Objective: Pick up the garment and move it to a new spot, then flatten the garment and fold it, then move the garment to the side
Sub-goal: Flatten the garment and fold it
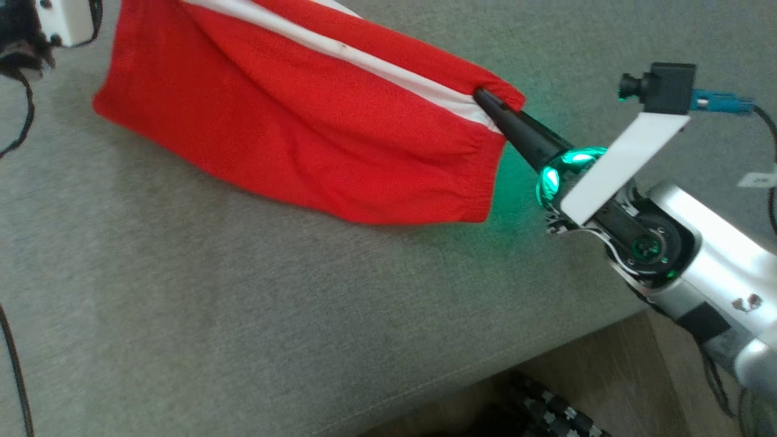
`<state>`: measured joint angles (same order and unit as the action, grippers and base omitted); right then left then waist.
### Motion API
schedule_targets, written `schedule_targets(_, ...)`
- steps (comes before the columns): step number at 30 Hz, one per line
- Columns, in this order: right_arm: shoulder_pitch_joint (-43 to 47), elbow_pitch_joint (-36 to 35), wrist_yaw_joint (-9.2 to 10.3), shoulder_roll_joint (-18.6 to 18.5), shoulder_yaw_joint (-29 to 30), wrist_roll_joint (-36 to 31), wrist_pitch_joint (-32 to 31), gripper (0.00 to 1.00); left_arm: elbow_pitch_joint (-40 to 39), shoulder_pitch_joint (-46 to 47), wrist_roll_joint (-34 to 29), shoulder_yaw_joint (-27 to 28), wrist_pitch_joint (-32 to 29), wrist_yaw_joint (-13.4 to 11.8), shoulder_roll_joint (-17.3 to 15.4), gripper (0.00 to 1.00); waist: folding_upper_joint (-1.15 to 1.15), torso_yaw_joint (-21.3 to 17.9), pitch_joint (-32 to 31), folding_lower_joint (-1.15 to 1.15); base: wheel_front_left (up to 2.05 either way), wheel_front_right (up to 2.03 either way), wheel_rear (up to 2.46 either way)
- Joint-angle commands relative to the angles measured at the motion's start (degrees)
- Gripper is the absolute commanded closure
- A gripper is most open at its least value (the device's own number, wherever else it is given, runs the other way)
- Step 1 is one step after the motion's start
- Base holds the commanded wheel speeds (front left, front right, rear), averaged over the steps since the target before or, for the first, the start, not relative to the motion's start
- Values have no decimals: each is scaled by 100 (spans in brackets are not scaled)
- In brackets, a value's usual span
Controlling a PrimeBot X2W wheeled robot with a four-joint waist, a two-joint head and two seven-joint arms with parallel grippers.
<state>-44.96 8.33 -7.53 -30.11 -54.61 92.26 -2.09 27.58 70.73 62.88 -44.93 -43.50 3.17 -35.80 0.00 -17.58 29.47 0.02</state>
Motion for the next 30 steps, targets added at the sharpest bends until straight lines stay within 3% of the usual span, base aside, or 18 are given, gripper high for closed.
schedule_targets(1,39,-87,4,-36,70,-38,-2,100,-59,360,-83,234,59,29,-183,100,0,-99,107,-2,0,0,0)
schedule_targets(13,-101,143,4,368,-56,-177,-247,100,1193,679,-439,-59,417,261,209,100,0,-228,204,-2,0,0,0)
schedule_targets(14,-103,174,4,386,-73,-185,-267,73,1272,683,-446,-72,462,275,250,55,0,-222,185,-2,0,0,0)
schedule_targets(15,-105,197,4,406,-81,-188,-277,20,1345,681,-446,-88,494,290,288,2,0,-215,158,-2,0,0,0)
schedule_targets(16,-105,200,4,424,-90,-188,-293,0,1410,678,-439,-105,506,307,320,0,0,-209,128,-2,0,0,0)
schedule_targets(23,-27,319,4,306,-136,-114,-542,0,1604,644,-448,-341,454,404,342,0,0,-170,-161,-2,0,0,0)
schedule_targets(30,91,378,4,32,-189,55,-1058,0,1568,615,-769,-894,198,428,115,0,0,-270,-281,-2,0,0,0)
